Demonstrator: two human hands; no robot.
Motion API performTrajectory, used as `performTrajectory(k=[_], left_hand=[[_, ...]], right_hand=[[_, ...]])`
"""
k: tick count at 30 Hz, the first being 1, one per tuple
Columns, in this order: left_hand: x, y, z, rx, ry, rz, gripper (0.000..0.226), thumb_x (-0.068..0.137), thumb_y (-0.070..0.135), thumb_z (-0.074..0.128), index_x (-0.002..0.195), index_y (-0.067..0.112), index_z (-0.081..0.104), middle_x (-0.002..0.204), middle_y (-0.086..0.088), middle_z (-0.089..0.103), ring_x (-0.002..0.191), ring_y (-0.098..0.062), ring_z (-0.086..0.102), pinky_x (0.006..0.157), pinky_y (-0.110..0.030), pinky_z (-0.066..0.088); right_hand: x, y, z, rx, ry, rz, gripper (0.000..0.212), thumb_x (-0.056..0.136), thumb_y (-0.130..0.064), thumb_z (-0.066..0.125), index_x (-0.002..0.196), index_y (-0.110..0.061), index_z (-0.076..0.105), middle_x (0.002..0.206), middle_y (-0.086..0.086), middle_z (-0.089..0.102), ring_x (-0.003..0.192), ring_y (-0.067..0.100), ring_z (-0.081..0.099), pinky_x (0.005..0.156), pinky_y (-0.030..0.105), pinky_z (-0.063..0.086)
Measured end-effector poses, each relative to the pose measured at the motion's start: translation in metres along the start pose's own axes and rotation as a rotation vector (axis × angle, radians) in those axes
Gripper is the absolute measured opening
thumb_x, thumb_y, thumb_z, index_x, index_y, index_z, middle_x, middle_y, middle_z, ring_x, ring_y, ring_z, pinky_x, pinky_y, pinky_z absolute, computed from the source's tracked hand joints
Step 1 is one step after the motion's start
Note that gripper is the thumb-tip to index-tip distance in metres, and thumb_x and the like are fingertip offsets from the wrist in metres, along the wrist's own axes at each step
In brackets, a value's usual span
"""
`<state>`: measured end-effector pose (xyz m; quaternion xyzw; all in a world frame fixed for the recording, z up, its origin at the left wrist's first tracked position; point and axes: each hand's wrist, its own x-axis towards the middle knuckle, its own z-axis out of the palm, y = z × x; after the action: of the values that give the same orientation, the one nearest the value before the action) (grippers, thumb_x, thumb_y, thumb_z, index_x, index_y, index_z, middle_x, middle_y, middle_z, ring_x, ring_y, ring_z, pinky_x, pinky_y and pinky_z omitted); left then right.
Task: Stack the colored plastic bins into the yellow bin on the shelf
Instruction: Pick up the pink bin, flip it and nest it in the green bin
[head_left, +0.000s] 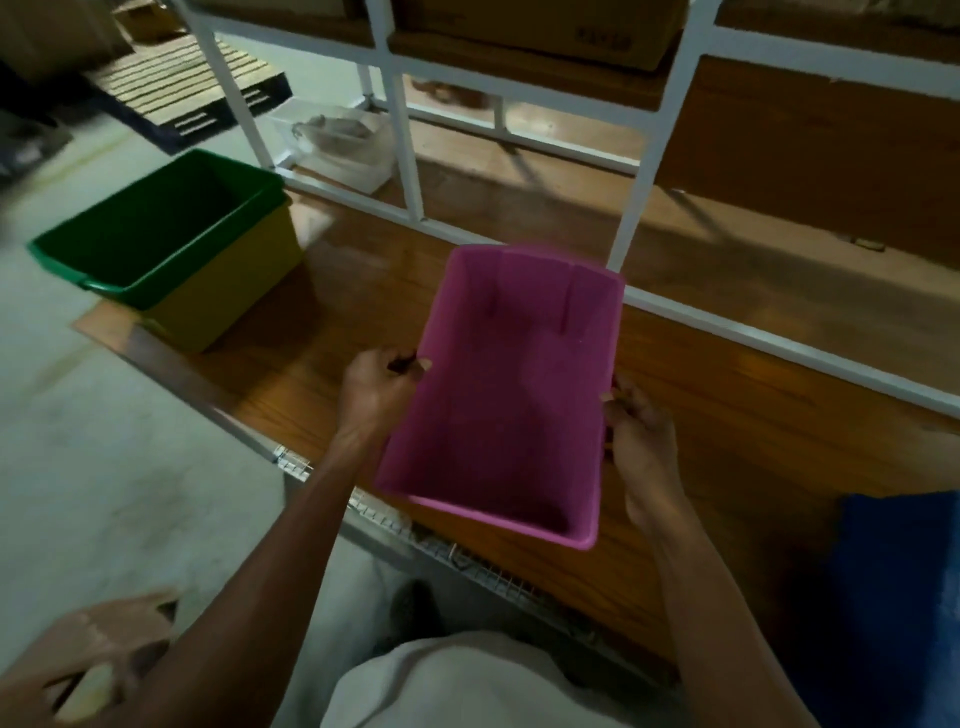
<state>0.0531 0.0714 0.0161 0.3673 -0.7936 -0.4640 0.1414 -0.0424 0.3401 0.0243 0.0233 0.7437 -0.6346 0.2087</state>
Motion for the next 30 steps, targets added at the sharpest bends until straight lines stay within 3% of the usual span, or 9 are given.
performTrajectory(k=[4, 7, 10, 15, 18, 26, 30], left_hand=[[-0.009, -0.017, -0.032, -0.043, 0.025, -0.031, 0.026, 0.096, 0.031, 0.071, 0.112, 0.012, 0.079, 0.101, -0.003, 0.079, 0.092, -0.022, 0.075, 0.080, -0.041, 0.060], [-0.011, -0.029, -0.062, -0.156, 0.011, -0.041, 0.014, 0.099, 0.024, 0.069, 0.107, 0.018, 0.080, 0.095, -0.002, 0.080, 0.087, -0.019, 0.077, 0.075, -0.037, 0.061], [-0.002, -0.037, -0.102, -0.289, 0.003, -0.088, 0.016, 0.101, 0.023, 0.068, 0.110, 0.022, 0.080, 0.096, 0.001, 0.082, 0.089, -0.016, 0.079, 0.072, -0.031, 0.061], [0.027, -0.050, -0.182, -0.399, -0.026, -0.104, 0.021, 0.106, 0.025, 0.060, 0.115, 0.021, 0.078, 0.086, 0.002, 0.081, 0.075, -0.012, 0.075, 0.064, -0.029, 0.060], [0.048, -0.063, -0.232, -0.428, -0.033, -0.082, 0.024, 0.106, 0.025, 0.059, 0.118, 0.016, 0.078, 0.078, 0.005, 0.076, 0.069, -0.012, 0.067, 0.060, -0.028, 0.053], [0.106, -0.070, -0.338, -0.534, -0.013, -0.033, 0.025, 0.105, 0.019, 0.059, 0.119, 0.006, 0.076, 0.086, -0.007, 0.076, 0.065, -0.014, 0.067, 0.056, -0.027, 0.055], [0.143, -0.075, -0.379, -0.576, 0.014, -0.023, 0.019, 0.101, 0.020, 0.065, 0.105, 0.012, 0.082, 0.101, -0.028, 0.072, 0.088, -0.034, 0.058, 0.083, -0.054, 0.052]], right_hand=[[0.000, -0.011, 0.028, -0.015, -0.094, -0.004, 0.029, 0.108, -0.029, 0.054, 0.132, -0.037, 0.067, 0.112, -0.004, 0.078, 0.098, 0.021, 0.076, 0.085, 0.042, 0.063], [-0.001, -0.021, 0.059, -0.015, -0.131, -0.004, 0.030, 0.108, -0.028, 0.055, 0.133, -0.038, 0.067, 0.116, -0.007, 0.078, 0.100, 0.016, 0.076, 0.085, 0.040, 0.062], [-0.002, -0.038, 0.096, -0.011, -0.166, -0.001, 0.030, 0.108, -0.026, 0.053, 0.132, -0.037, 0.067, 0.116, -0.007, 0.077, 0.099, 0.014, 0.075, 0.074, 0.033, 0.057], [-0.008, -0.070, 0.173, 0.029, -0.174, 0.004, 0.026, 0.107, -0.025, 0.053, 0.127, -0.033, 0.069, 0.116, -0.003, 0.077, 0.105, 0.020, 0.073, 0.078, 0.038, 0.055], [-0.014, -0.090, 0.223, 0.035, -0.178, -0.038, 0.024, 0.106, -0.023, 0.056, 0.123, -0.027, 0.073, 0.107, -0.002, 0.081, 0.096, 0.019, 0.076, 0.074, 0.036, 0.055], [-0.025, -0.140, 0.334, 0.134, -0.166, -0.149, 0.021, 0.101, -0.018, 0.060, 0.111, -0.018, 0.078, 0.086, -0.001, 0.077, 0.061, 0.007, 0.068, 0.055, 0.021, 0.053], [-0.020, -0.165, 0.380, 0.121, -0.190, -0.191, 0.021, 0.102, -0.020, 0.060, 0.112, -0.018, 0.078, 0.085, -0.003, 0.076, 0.065, 0.008, 0.067, 0.058, 0.024, 0.054]])
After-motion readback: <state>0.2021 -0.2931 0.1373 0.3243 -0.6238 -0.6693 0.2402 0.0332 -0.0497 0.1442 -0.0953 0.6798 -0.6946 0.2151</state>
